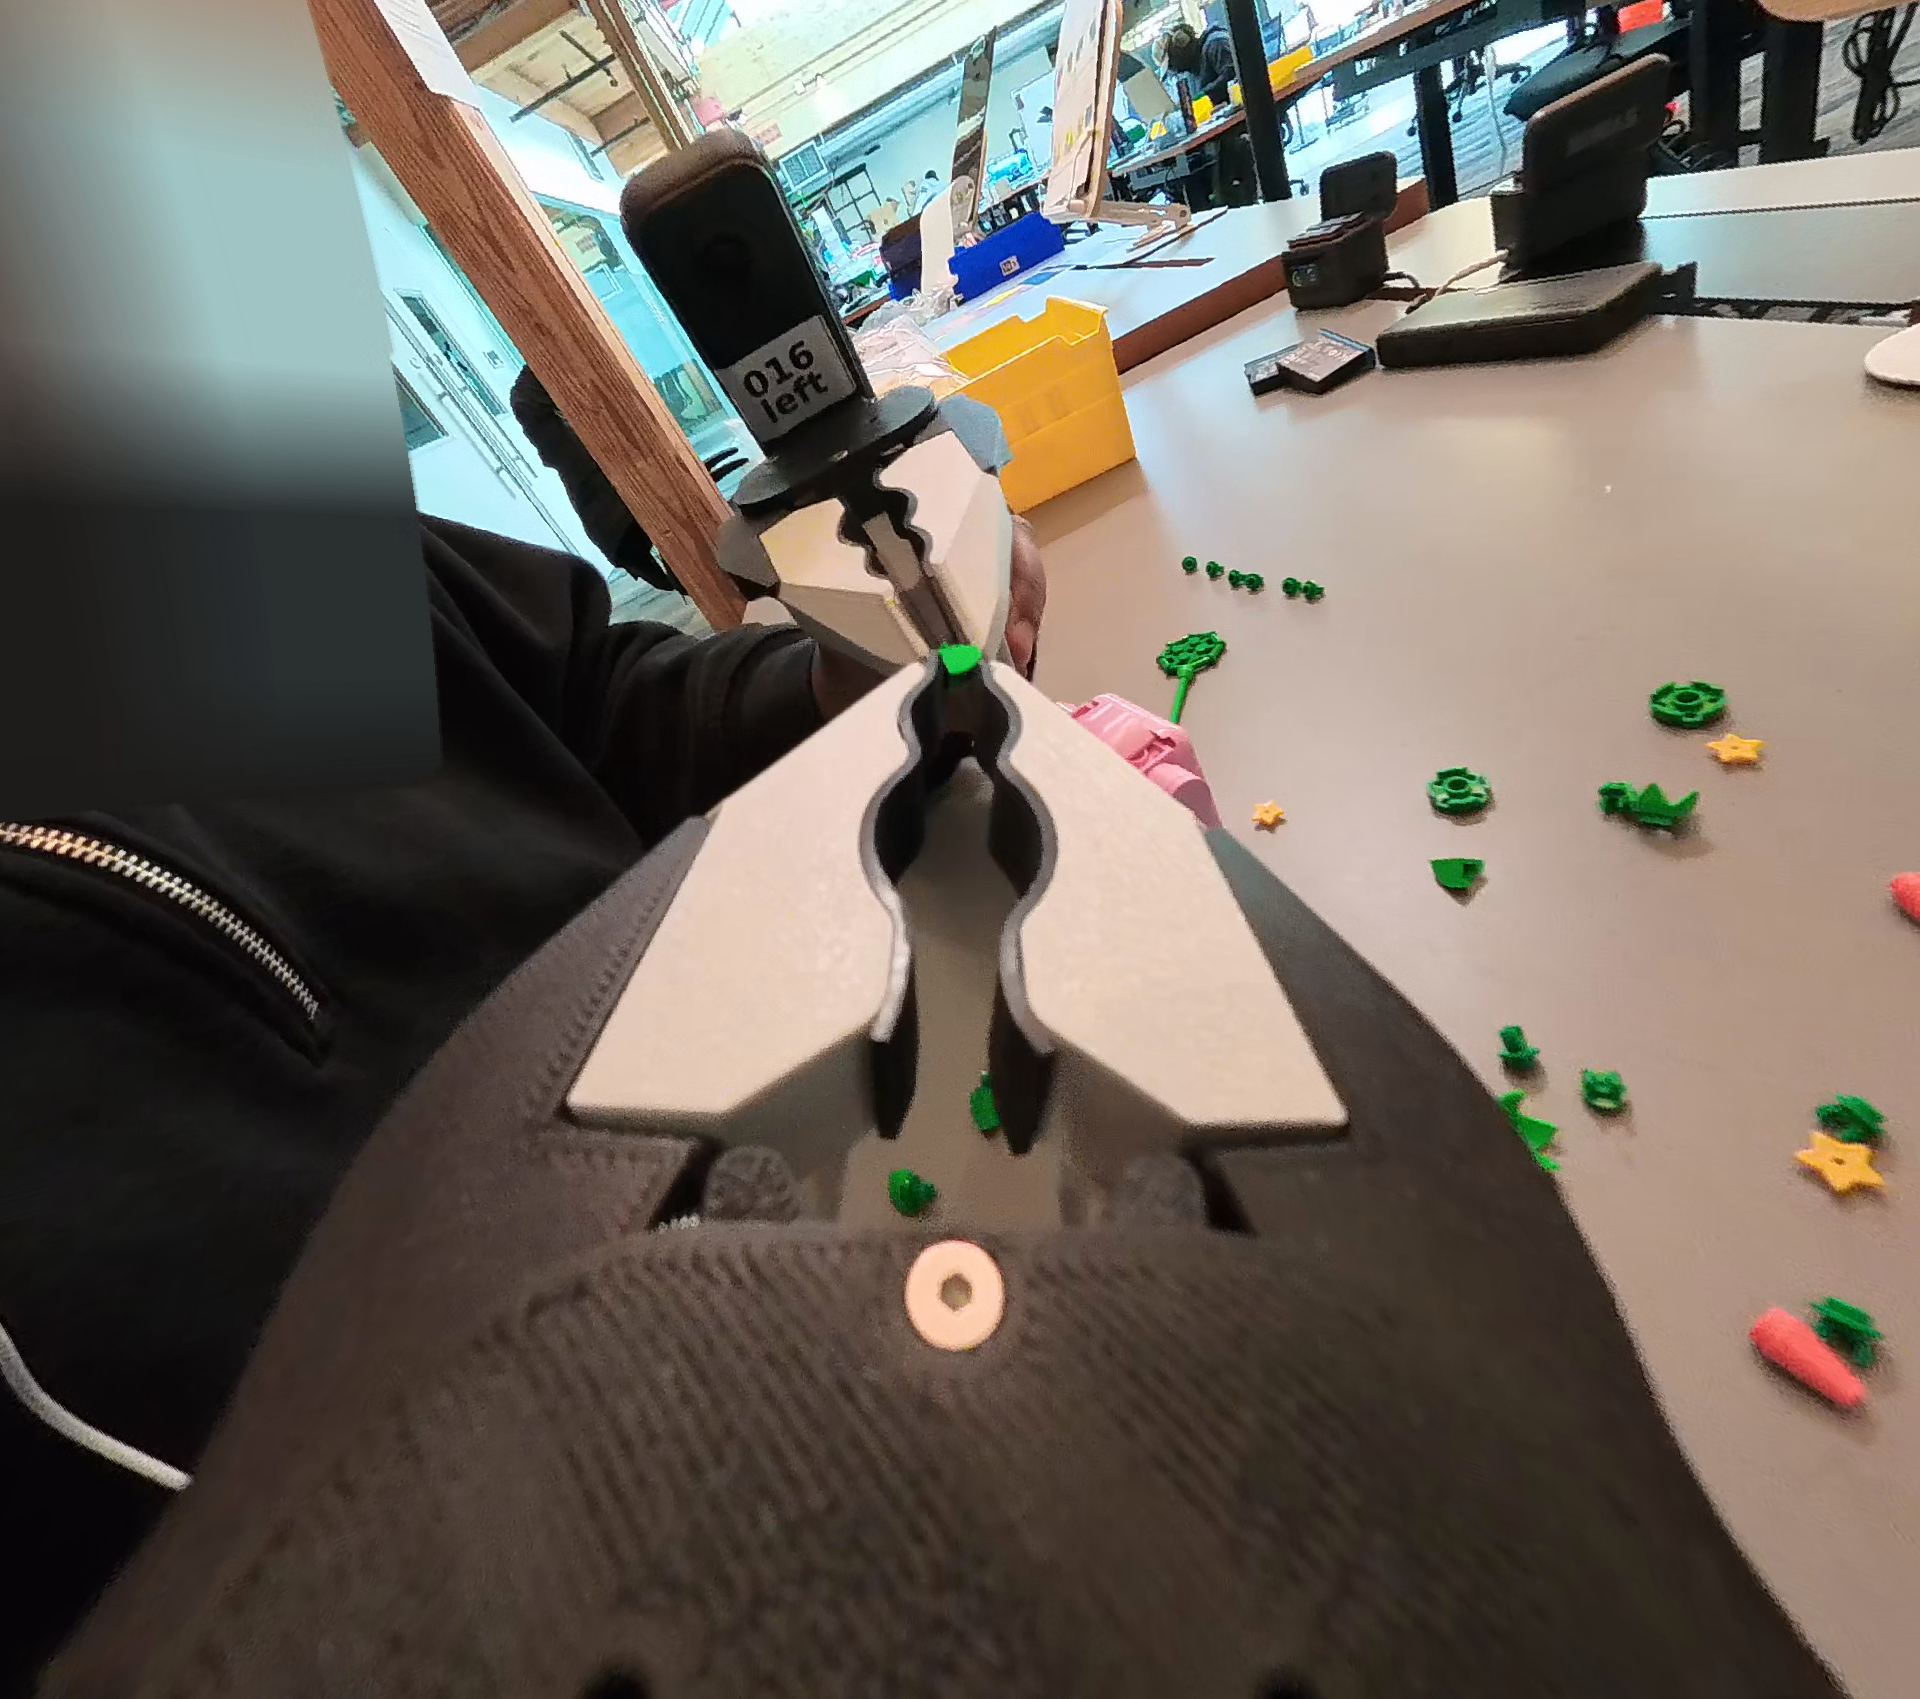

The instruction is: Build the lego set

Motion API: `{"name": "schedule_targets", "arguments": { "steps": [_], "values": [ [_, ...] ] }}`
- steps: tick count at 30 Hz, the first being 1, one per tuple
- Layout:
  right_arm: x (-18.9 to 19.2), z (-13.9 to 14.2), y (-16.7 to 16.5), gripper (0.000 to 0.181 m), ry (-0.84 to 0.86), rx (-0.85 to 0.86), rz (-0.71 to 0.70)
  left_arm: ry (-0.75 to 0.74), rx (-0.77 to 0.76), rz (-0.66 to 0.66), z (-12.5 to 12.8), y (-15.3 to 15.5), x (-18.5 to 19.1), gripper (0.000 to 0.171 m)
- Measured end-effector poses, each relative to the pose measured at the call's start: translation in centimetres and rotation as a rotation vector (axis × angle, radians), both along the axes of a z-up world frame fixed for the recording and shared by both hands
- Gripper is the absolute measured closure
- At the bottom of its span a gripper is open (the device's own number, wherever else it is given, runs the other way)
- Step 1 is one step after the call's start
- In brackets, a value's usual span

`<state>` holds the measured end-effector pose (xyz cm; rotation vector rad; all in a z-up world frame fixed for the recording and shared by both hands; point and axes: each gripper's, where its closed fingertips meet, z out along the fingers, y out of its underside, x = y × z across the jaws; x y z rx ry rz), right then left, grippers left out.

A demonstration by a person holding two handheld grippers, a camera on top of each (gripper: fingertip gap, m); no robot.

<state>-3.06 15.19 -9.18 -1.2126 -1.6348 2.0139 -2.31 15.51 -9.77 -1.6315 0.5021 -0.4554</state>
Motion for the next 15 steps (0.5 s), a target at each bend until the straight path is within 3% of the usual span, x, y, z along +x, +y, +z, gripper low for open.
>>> {"name": "schedule_targets", "arguments": {
  "steps": [15],
  "values": [
    [0.54, -0.62, -0.04, 0.178, 0.041, 0.152, -0.025, -0.136, -0.092, -0.048, -0.21, 0.13, 0.60, 0.171]
  ]
}}
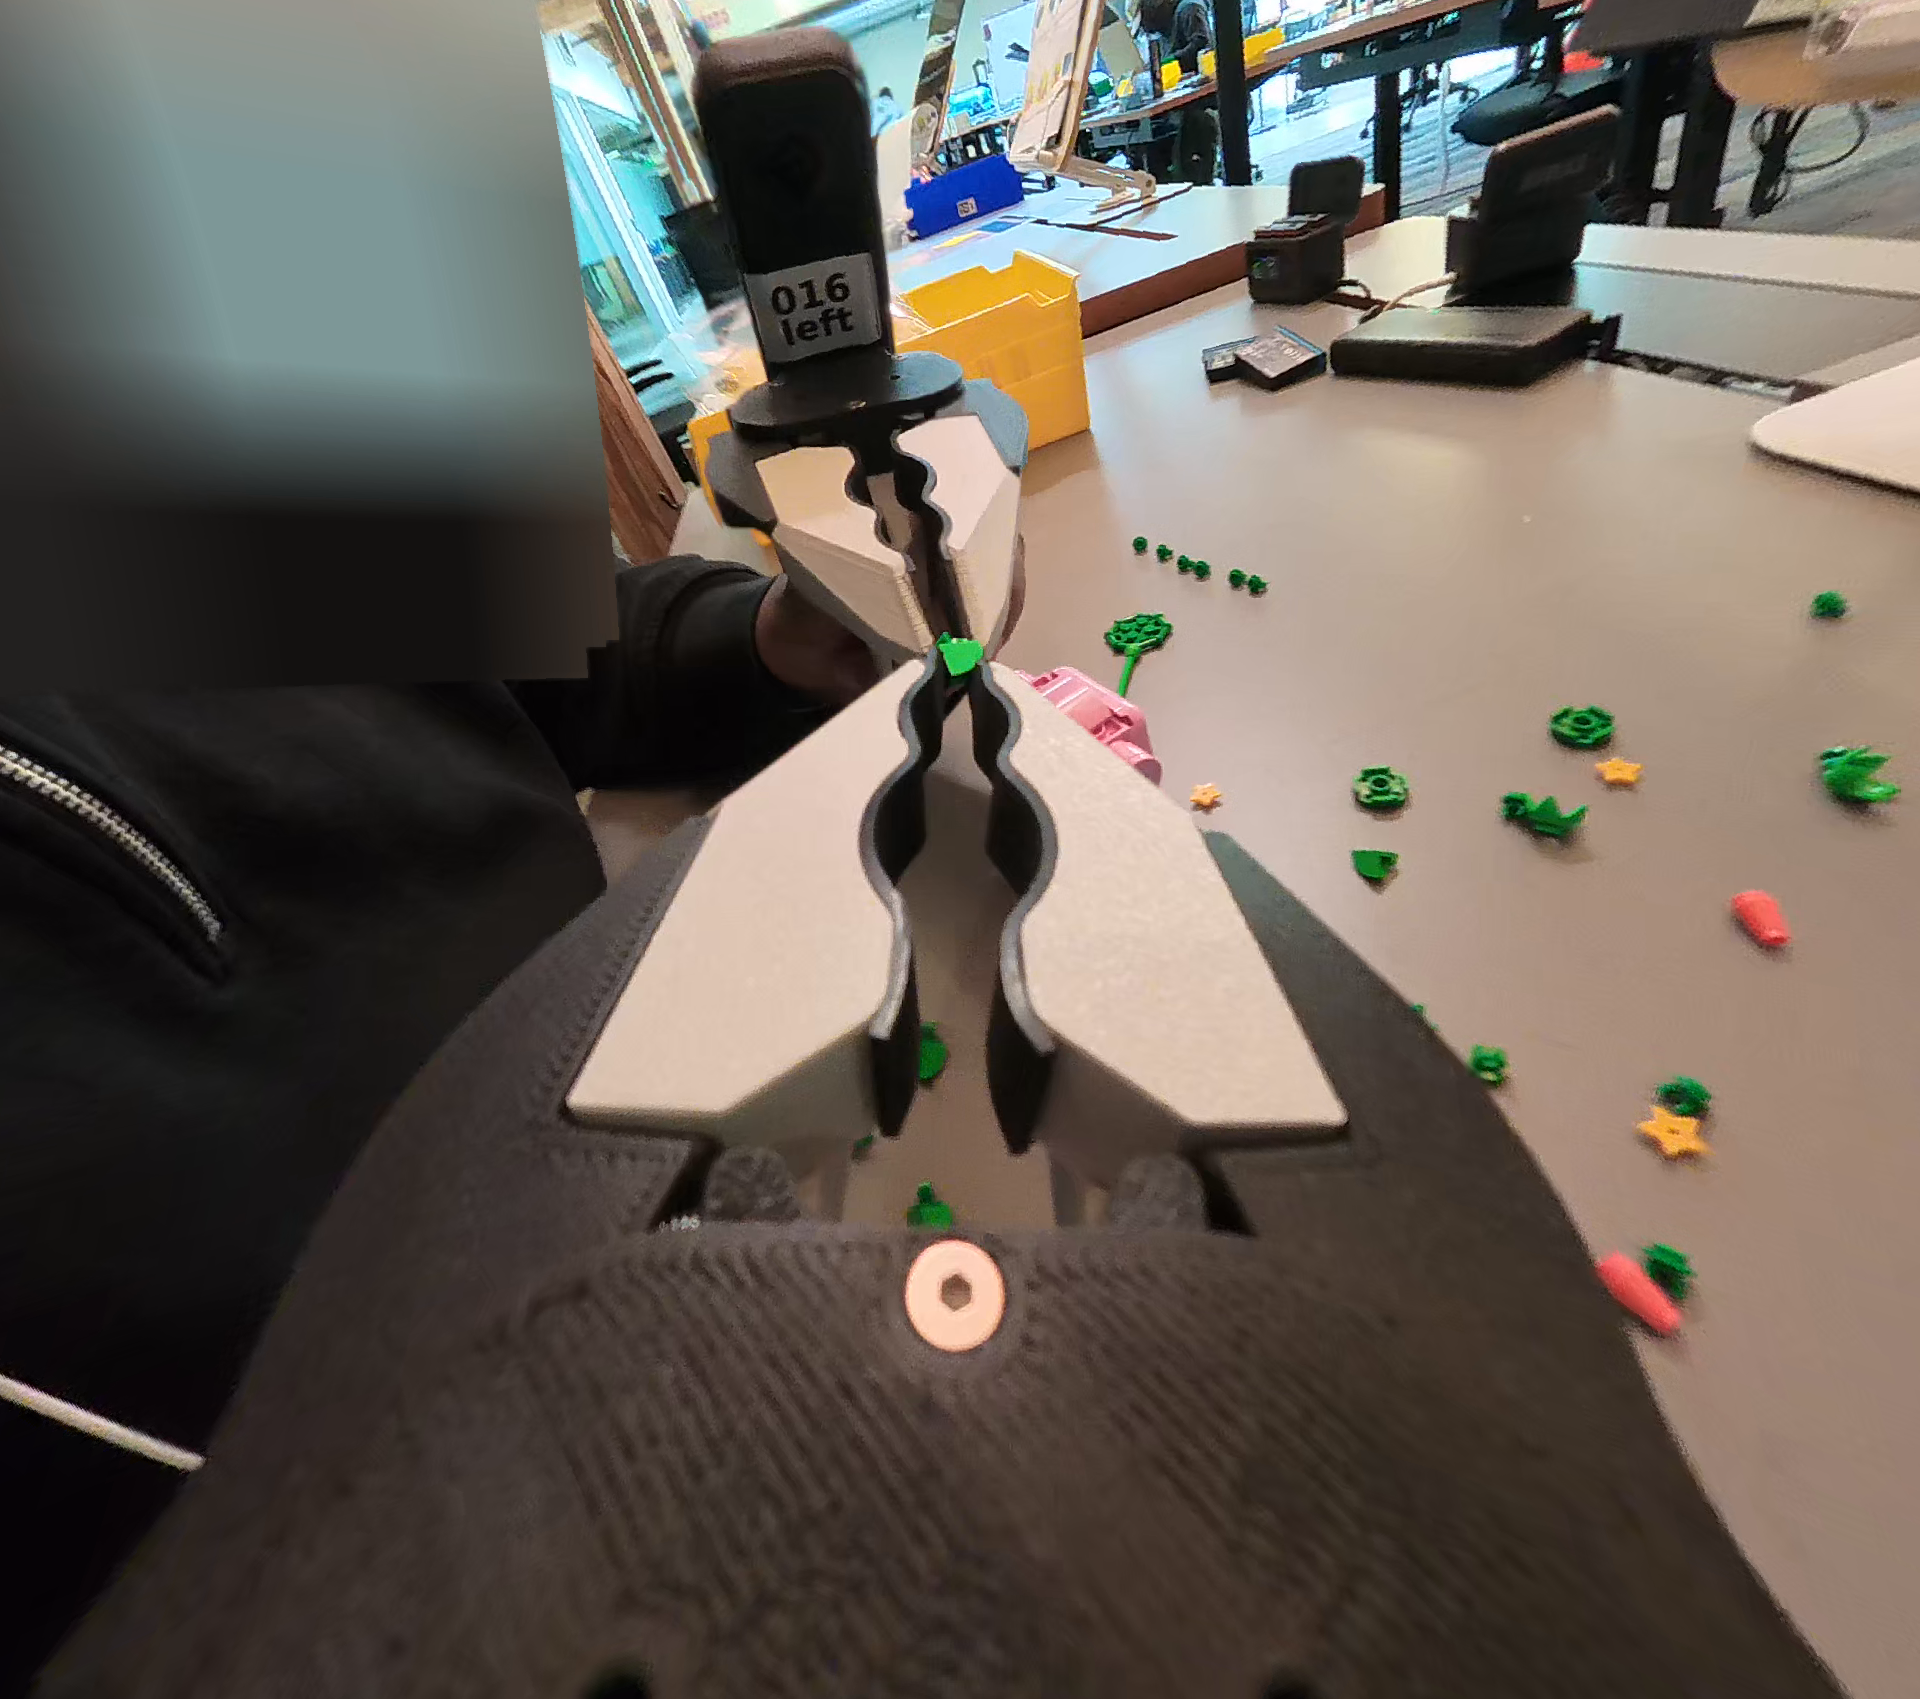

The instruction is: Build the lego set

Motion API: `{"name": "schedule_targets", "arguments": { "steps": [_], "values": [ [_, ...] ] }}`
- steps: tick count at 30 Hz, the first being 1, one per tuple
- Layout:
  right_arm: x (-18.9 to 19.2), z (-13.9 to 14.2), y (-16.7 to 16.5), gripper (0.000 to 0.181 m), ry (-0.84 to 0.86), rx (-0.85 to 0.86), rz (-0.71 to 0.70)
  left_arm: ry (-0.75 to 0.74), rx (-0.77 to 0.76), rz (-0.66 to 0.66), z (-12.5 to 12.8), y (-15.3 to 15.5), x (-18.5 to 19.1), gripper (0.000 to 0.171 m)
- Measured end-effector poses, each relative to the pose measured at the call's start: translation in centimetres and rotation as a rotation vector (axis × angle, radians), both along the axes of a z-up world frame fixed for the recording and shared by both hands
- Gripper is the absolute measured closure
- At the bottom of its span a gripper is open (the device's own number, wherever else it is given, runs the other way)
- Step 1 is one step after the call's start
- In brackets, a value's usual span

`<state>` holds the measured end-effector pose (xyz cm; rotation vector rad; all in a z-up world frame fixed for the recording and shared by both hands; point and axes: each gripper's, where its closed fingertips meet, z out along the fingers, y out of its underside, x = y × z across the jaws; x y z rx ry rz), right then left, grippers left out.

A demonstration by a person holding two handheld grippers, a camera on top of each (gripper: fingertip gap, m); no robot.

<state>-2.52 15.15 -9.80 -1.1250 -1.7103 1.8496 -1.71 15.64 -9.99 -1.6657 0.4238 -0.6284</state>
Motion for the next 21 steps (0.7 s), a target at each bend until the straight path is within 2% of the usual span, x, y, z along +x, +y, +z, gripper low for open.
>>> {"name": "schedule_targets", "arguments": {
  "steps": [9, 12, 16, 21],
  "values": [
    [-0.08, 0.07, 0.31, 0.178, 0.046, 0.125, -0.059, -0.132, -0.050, -0.030, 0.03, 0.20, 0.00, 0.171],
    [-0.33, 0.38, 0.46, 0.178, 0.034, 0.081, -0.073, -0.121, -0.027, -0.024, 0.15, 0.37, -0.34, 0.171],
    [-0.21, 0.84, 0.18, 0.178, -0.015, -0.091, -0.005, -0.011, 0.002, -0.040, -0.33, 0.04, -0.29, 0.168],
    [-0.18, 0.40, 0.18, 0.179, -0.082, -0.184, 0.037, 0.146, 0.075, -0.010, -0.56, -0.17, 0.00, 0.162]
  ]
}}
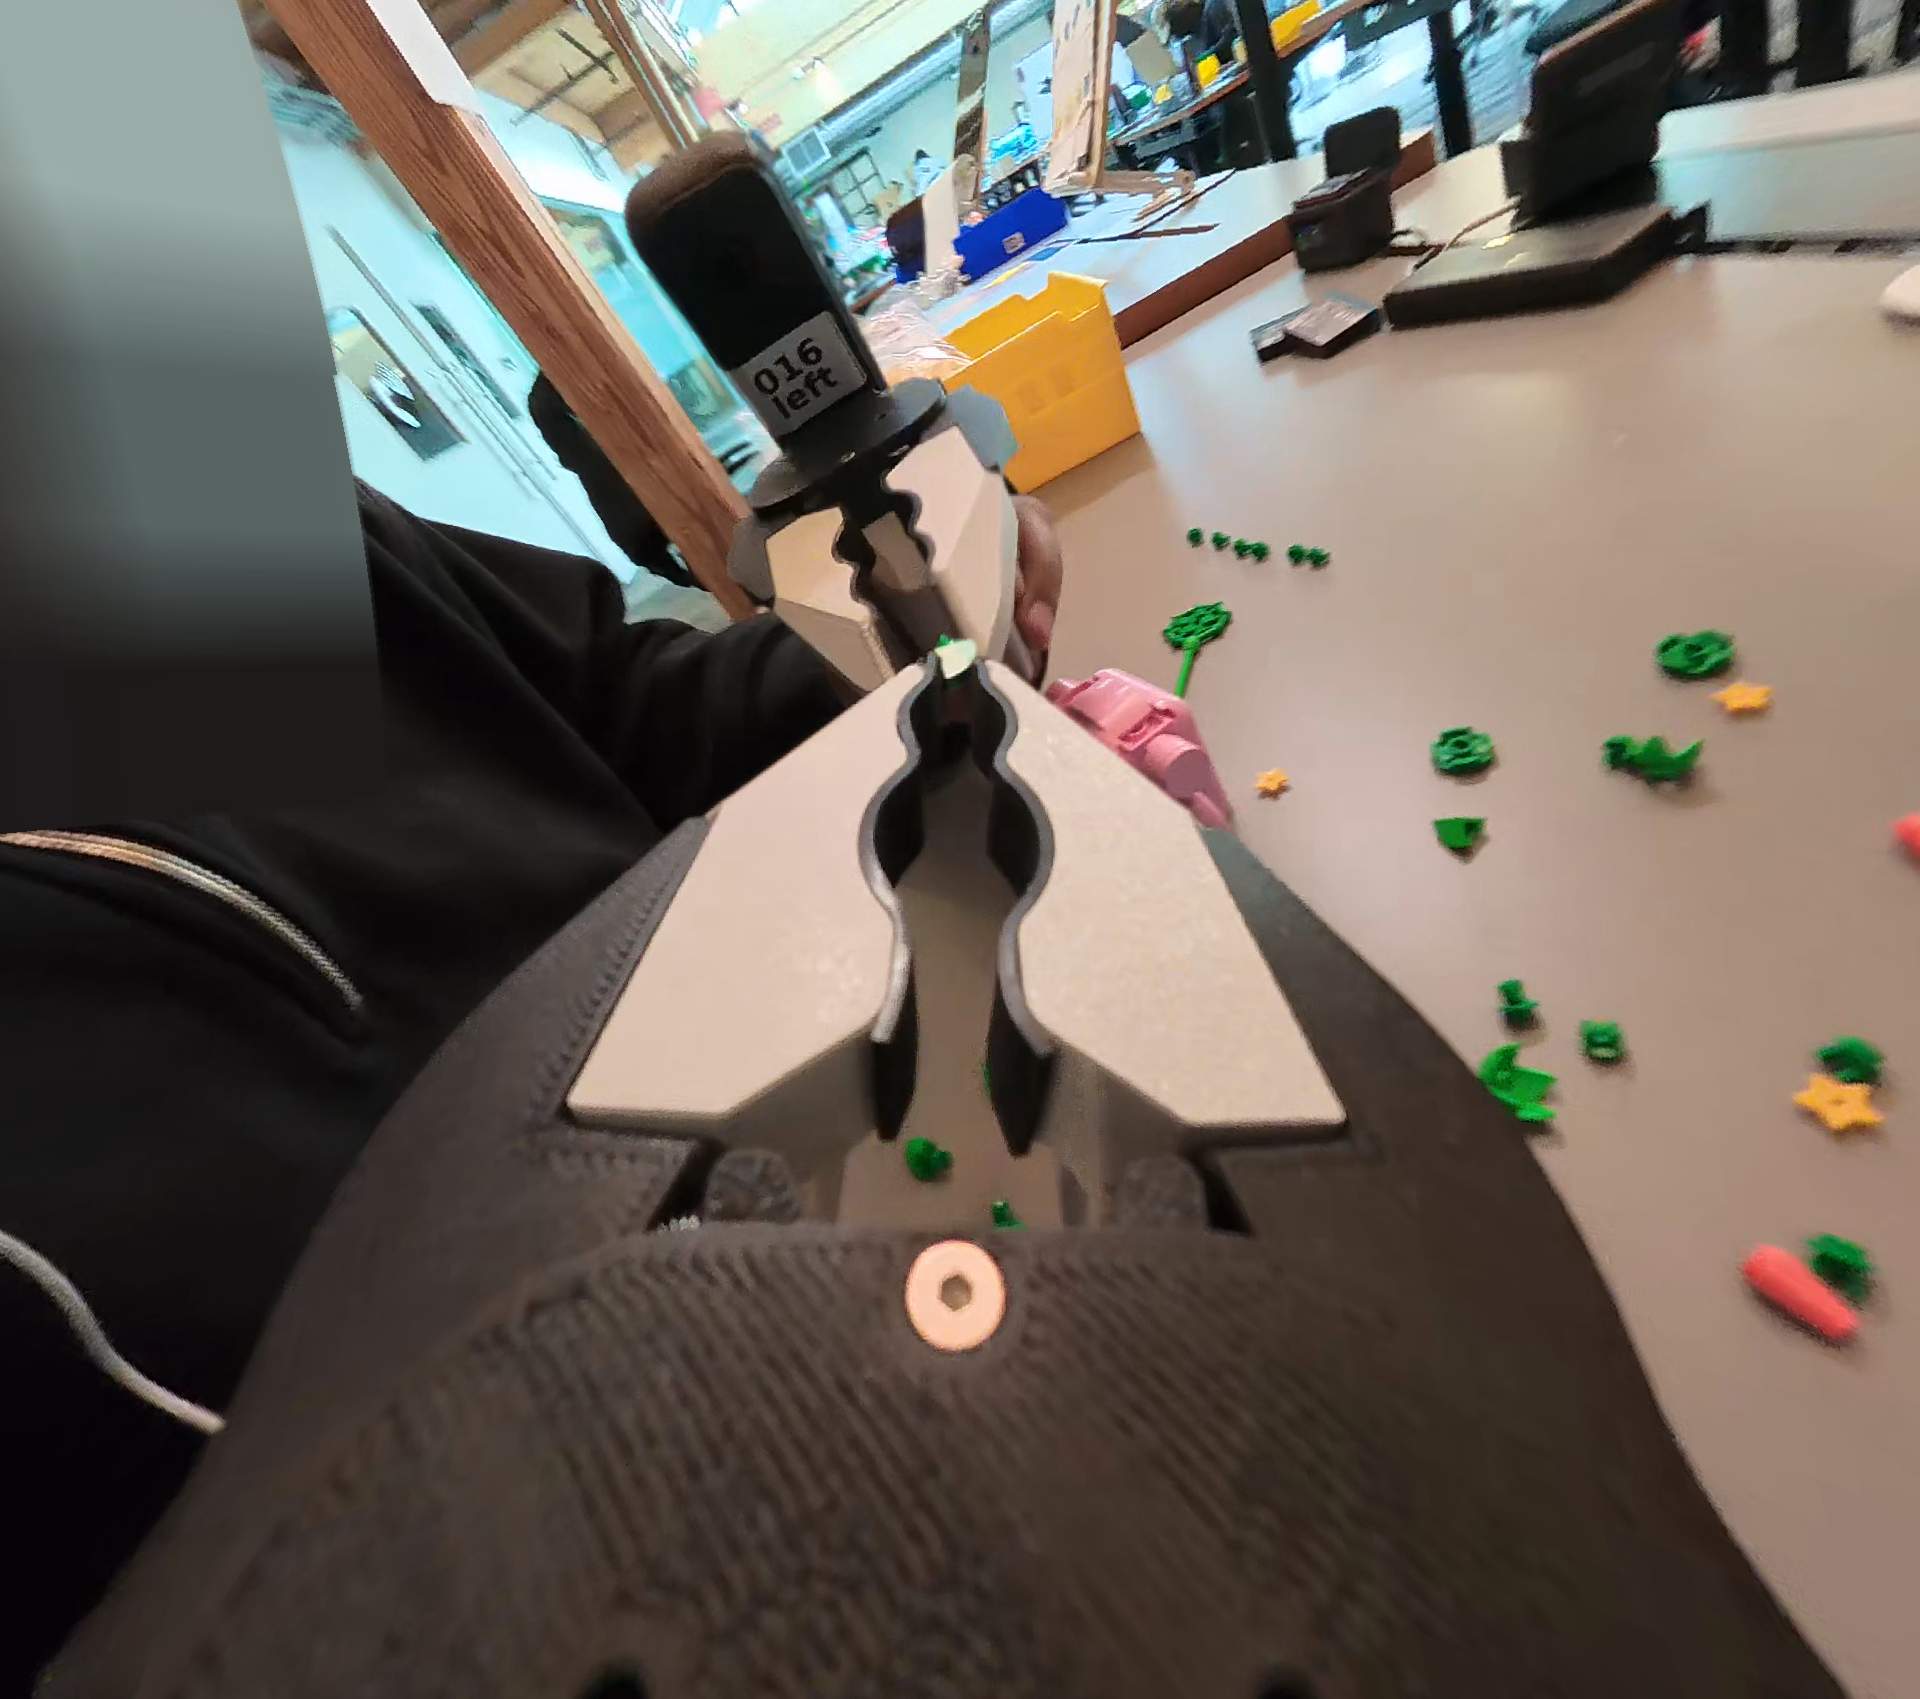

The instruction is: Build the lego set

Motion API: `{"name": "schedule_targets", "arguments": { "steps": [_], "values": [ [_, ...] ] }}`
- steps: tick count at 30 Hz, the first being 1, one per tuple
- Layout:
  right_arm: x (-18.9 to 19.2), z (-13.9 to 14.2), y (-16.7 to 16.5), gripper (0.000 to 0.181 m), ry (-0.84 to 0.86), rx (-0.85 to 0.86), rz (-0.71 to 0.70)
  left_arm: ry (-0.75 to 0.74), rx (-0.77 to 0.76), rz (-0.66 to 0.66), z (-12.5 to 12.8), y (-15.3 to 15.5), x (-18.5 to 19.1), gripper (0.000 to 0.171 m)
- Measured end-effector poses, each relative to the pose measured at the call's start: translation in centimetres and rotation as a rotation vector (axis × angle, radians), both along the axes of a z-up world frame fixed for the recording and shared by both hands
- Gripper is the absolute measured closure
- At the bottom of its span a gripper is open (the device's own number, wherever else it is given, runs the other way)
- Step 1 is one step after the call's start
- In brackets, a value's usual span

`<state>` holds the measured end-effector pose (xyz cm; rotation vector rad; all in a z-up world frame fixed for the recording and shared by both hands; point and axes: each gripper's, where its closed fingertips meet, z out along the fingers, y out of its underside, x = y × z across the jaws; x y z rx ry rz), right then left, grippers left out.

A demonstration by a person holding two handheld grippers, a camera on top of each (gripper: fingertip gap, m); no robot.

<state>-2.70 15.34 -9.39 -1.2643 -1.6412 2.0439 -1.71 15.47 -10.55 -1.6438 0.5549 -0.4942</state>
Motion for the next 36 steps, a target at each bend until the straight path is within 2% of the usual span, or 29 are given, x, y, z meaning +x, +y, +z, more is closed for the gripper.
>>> {"name": "schedule_targets", "arguments": {
  "steps": [4, 11, 22, 36],
  "values": [
    [-0.02, -0.53, -0.36, 0.178, -0.031, -0.017, 0.026, 0.062, 0.029, 0.026, -0.06, 0.01, -0.33, 0.160],
    [-0.04, -0.91, -0.78, 0.178, -0.048, -0.033, 0.051, 0.094, 0.044, 0.007, 0.12, -0.36, -0.17, 0.170],
    [-0.09, -0.73, -0.75, 0.178, -0.051, -0.059, 0.067, 0.173, 0.046, 0.011, -0.41, -0.48, -0.24, 0.165],
    [-0.10, -1.03, -0.53, 0.178, -0.044, -0.002, 0.043, 0.164, 0.027, 0.022, -0.35, -0.46, -0.27, 0.169]
  ]
}}
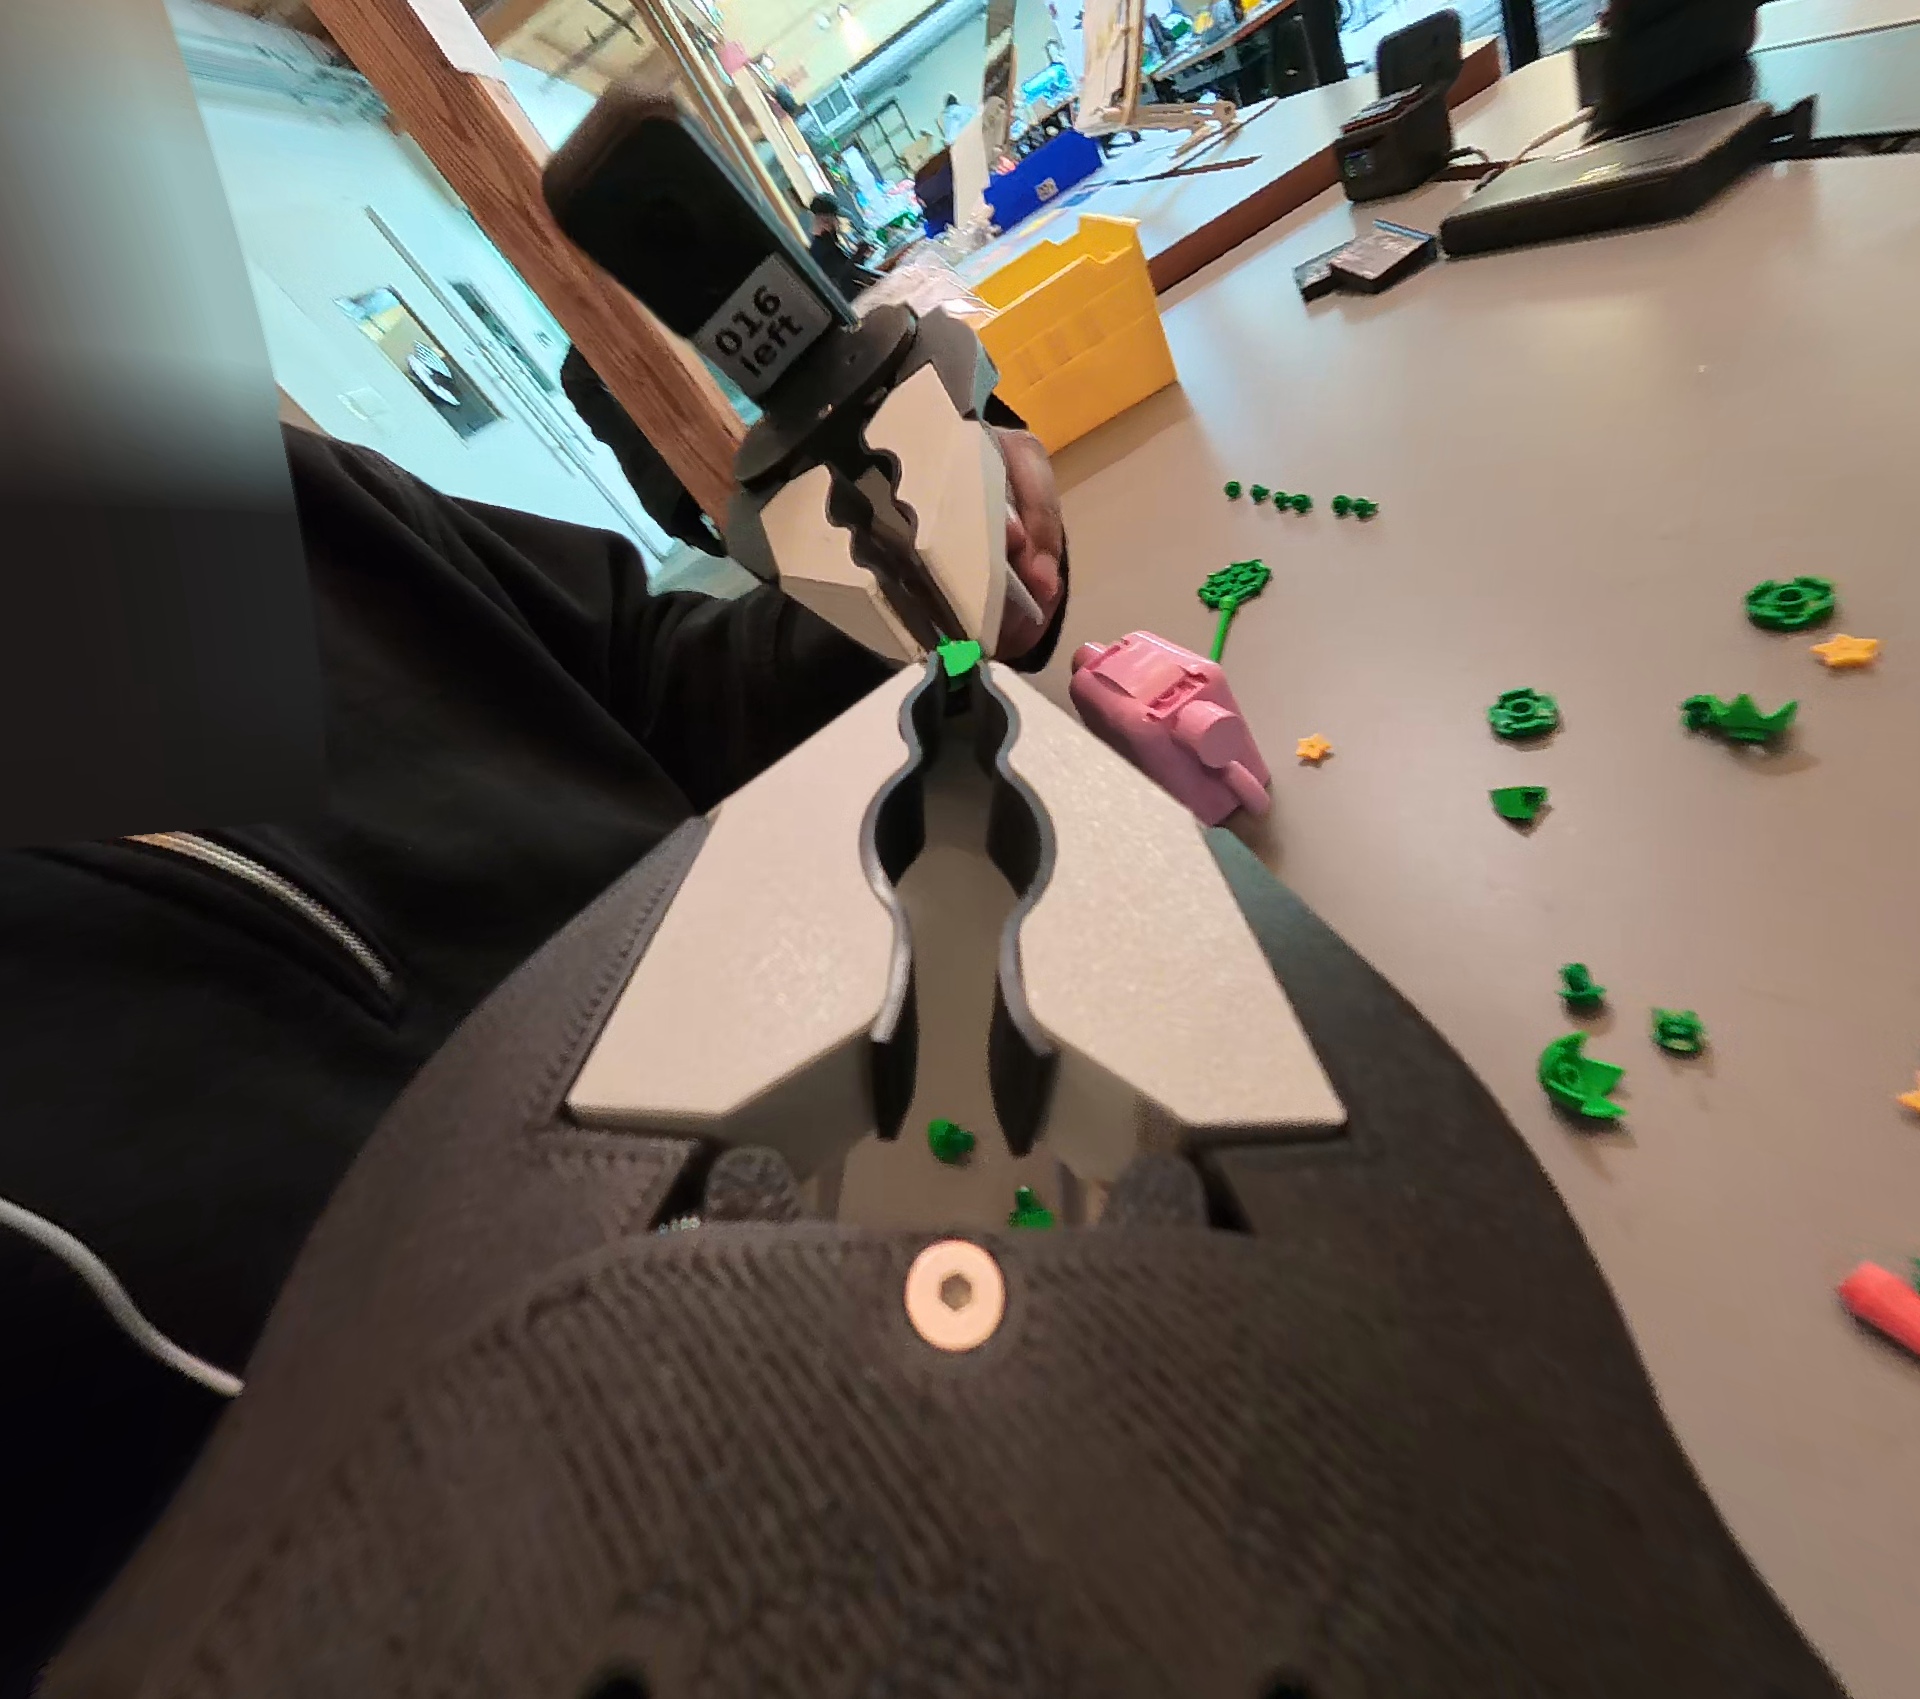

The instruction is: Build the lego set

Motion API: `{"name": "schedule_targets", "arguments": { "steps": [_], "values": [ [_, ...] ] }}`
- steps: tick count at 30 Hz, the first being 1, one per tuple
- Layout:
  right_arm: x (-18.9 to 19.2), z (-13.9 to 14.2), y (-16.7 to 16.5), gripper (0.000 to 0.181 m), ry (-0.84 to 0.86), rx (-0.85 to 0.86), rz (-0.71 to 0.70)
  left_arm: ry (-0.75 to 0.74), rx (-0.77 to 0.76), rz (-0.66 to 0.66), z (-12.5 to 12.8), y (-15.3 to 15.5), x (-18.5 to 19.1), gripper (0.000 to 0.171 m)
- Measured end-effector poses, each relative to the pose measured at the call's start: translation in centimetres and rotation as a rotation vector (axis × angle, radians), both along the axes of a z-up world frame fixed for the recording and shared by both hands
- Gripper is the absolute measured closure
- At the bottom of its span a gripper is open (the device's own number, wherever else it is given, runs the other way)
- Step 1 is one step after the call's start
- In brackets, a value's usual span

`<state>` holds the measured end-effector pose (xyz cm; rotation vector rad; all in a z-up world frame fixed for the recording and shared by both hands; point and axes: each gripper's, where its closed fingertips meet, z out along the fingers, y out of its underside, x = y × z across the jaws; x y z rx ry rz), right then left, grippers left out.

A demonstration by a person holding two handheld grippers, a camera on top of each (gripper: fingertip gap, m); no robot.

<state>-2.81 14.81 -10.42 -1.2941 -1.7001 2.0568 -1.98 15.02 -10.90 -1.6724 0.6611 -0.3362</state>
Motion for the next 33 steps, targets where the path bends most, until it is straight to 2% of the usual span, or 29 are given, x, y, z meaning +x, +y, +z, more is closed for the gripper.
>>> {"name": "schedule_targets", "arguments": {
  "steps": [16, 26, 33],
  "values": [
    [0.6, 0.6, -0.4, 0.178, 0.020, -0.034, 0.040, -0.180, -0.076, -0.068, 0.6, -0.3, 0.6, 0.170],
    [0.9, 0.7, -0.6, 0.179, 0.050, 0.024, 0.041, -0.292, -0.116, -0.115, 0.9, -0.4, 0.9, 0.169],
    [0.8, 1.0, -0.6, 0.179, 0.052, 0.009, 0.038, -0.295, -0.097, -0.126, 1.1, -0.4, 0.9, 0.169]
  ]
}}
